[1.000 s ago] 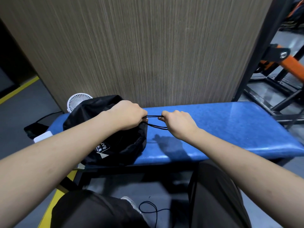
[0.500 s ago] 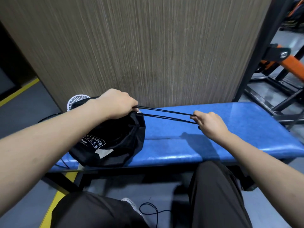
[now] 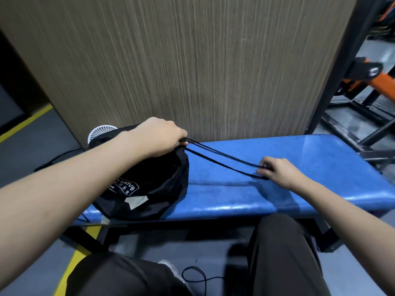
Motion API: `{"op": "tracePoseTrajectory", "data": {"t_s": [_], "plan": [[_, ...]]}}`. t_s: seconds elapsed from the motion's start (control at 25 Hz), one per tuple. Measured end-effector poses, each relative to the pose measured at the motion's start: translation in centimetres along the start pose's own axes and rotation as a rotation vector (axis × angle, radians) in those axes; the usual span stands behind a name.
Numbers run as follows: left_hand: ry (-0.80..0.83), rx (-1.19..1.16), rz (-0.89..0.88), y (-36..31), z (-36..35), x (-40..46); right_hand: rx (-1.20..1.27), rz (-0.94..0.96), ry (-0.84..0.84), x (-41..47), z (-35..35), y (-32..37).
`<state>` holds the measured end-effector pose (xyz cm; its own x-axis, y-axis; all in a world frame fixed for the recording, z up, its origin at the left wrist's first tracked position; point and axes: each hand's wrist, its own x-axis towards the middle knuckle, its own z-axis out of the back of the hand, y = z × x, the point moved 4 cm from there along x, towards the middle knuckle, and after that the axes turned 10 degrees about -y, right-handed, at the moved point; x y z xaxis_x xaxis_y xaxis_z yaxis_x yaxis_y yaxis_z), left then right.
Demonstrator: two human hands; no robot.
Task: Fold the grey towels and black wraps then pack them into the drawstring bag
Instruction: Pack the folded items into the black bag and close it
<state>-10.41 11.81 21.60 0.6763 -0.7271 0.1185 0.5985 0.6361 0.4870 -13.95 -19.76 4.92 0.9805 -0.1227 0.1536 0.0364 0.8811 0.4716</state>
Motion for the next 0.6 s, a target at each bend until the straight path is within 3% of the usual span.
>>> {"op": "tracePoseTrajectory", "data": {"t_s": [0.16,0.44,0.6], "plan": [[-0.006,0.023,-0.022,-0.1,-0.7,0.0,0.212,0.157,0.160,-0.3,-2.0,5.6],[-0.011,0.060,-0.033,-0.9,-1.3,-0.1,0.495,0.386,-0.019,0.3,-0.8,19.1],[-0.011,0.050,-0.016,-0.4,-1.4,-0.5,0.512,0.329,-0.066,0.9,-0.9,21.8]]}}
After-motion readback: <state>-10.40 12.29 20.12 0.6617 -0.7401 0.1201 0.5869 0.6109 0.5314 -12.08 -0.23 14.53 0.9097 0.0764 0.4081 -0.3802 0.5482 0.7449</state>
